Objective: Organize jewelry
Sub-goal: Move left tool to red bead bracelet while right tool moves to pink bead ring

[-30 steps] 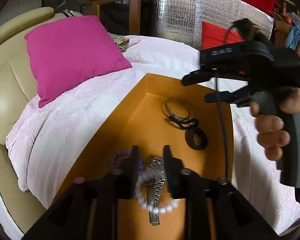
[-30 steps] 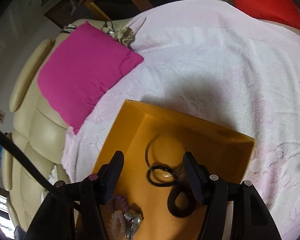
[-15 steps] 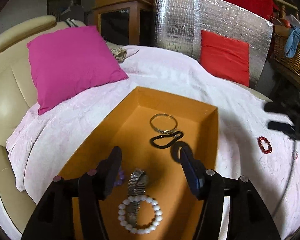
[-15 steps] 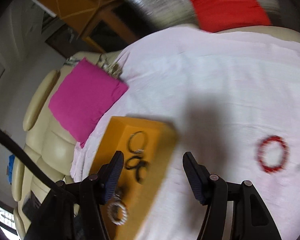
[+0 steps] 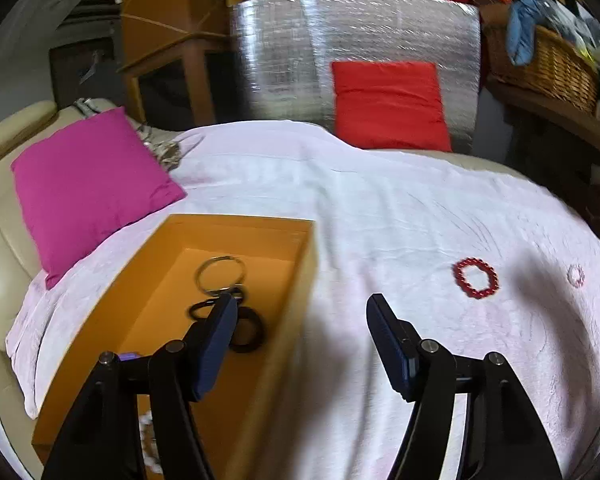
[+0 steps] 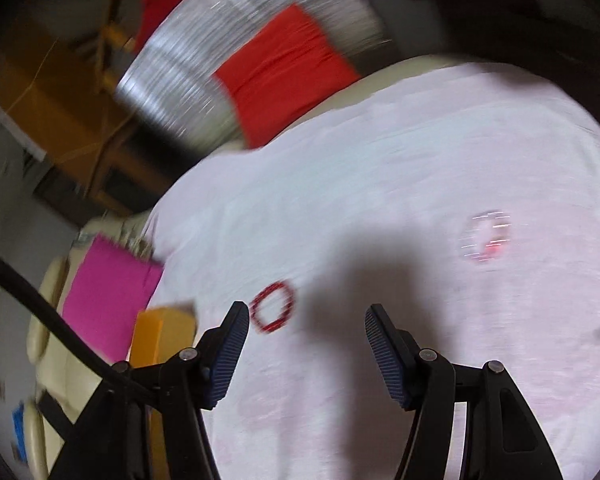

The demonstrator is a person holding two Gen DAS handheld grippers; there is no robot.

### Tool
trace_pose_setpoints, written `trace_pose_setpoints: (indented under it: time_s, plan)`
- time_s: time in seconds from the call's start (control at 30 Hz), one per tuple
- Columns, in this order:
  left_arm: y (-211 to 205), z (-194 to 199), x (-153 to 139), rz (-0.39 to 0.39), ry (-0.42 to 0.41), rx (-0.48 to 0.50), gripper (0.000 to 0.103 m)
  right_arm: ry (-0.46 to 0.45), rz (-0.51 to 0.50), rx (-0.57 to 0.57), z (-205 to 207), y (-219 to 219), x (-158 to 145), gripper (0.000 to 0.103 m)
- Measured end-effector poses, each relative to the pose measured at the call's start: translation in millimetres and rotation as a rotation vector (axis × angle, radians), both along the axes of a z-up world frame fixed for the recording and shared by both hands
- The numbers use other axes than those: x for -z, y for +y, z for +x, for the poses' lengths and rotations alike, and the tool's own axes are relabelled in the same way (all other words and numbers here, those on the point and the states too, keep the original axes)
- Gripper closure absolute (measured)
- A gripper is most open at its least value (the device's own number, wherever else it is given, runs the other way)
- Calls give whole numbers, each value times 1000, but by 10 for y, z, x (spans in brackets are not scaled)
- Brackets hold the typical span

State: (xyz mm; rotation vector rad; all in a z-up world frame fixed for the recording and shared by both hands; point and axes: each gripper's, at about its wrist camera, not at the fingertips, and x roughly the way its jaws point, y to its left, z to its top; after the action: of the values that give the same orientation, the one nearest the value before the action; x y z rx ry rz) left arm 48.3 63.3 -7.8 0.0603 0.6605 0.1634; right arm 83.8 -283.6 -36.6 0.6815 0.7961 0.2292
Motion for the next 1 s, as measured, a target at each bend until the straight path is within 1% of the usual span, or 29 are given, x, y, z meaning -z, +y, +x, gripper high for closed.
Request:
trace_pose_setpoints:
  time_s: [0.1,0.17,0.2,0.33,0.43,0.47,0.5,0.57,0.63,0.67,0.83,0.87,0.93,1.0]
  plan:
    - [-192,66,42,16,18,26,35,-14,34,86,-60,-381,21,39]
    - [-297,104,62,21,26,39,35,-14,54,142,-88,-608,74,39]
    - [-368,139,80,24,34,49,35,-5,81,174,-95,-749,135,39]
    - [-589,218,163,53,64,83,35,59,129,253,-26,-999,340,40]
    - [-699,258,216,75,81,97,35,78,167,274,60,-1105,459,40]
    - [-732,274,233,78,88,104,35,85,163,280,71,-1120,496,40]
    - [-750,287,248,78,94,108,35,94,151,284,130,-1115,534,43]
    - [-784,315,277,75,107,116,35,115,138,283,230,-1083,616,48]
    - [-809,353,295,70,117,124,35,134,140,275,276,-1097,709,56]
    - [-817,376,295,65,118,129,35,140,132,270,325,-1077,733,56]
    - [-848,531,299,23,105,172,35,136,21,289,490,-961,721,61]
    - [-869,569,309,13,104,186,35,144,-14,299,526,-936,723,61]
    - [-910,666,340,-27,114,213,35,164,-73,316,582,-899,732,62]
    - [-935,747,381,-56,116,219,35,161,-123,321,575,-887,730,63]
